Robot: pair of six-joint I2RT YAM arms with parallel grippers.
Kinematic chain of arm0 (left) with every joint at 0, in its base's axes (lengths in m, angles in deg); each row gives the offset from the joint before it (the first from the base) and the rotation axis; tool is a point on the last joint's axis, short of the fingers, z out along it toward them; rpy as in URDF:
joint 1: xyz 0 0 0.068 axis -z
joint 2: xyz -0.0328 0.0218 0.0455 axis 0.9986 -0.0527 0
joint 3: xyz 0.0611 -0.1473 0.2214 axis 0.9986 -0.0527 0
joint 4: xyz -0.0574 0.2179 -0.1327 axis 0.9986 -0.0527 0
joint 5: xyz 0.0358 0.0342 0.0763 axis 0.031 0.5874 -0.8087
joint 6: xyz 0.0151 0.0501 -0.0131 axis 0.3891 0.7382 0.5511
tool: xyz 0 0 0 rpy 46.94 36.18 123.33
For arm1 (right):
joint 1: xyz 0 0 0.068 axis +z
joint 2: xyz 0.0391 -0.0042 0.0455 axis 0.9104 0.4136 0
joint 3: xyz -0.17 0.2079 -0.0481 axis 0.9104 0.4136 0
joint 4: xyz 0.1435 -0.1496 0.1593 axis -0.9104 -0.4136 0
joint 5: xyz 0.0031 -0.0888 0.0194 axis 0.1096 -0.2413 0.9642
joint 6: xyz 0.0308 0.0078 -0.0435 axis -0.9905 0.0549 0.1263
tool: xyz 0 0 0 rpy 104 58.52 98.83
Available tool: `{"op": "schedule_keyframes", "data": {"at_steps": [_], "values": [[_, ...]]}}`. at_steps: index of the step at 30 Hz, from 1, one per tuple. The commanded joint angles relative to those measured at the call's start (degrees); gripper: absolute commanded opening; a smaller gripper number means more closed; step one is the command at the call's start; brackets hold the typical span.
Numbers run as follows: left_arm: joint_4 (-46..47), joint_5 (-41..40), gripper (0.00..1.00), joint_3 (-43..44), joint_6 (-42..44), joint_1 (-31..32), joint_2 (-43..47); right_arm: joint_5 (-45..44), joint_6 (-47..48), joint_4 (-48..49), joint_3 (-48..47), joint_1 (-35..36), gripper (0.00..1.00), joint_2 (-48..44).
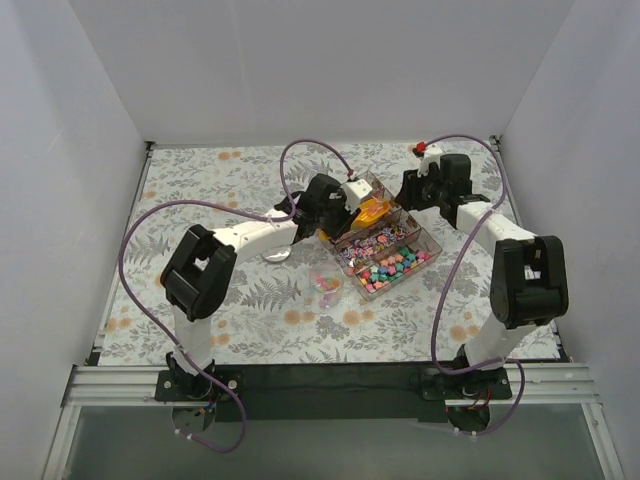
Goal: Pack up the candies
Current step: Scoop the fake candies from the storage box.
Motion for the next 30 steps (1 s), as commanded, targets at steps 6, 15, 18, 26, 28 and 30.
{"op": "schedule_keyframes", "data": {"at_steps": [6, 15, 18, 26, 28, 30], "values": [[7.00, 5.92, 0.00, -6.76, -0.76, -0.14, 9.77, 1.95, -1.34, -2.43, 3.76, -0.32, 0.54, -11.47], [8.42, 9.17, 0.00, -12.92, 1.35, -1.46, 19.34, 1.34, -3.97, -5.07, 9.02, -0.41, 0.54, -22.02], [8.42, 10.23, 0.00, -15.47, 2.05, -1.99, 21.98, 0.55, -4.24, -5.42, 11.05, -0.41, 0.54, -25.36], [4.56, 12.77, 0.00, -21.01, 5.73, -3.92, 31.29, 2.04, -8.46, -5.95, 15.18, -0.06, 0.54, -32.93], [2.62, 13.56, 0.00, -22.85, 7.23, -5.06, 33.32, 2.21, -8.98, -5.95, 16.24, 0.03, 0.54, -34.60], [0.78, 15.66, 0.00, -24.61, 8.81, -6.20, 36.05, 2.48, -9.25, -6.13, 17.64, 0.38, 0.55, -36.01]]}}
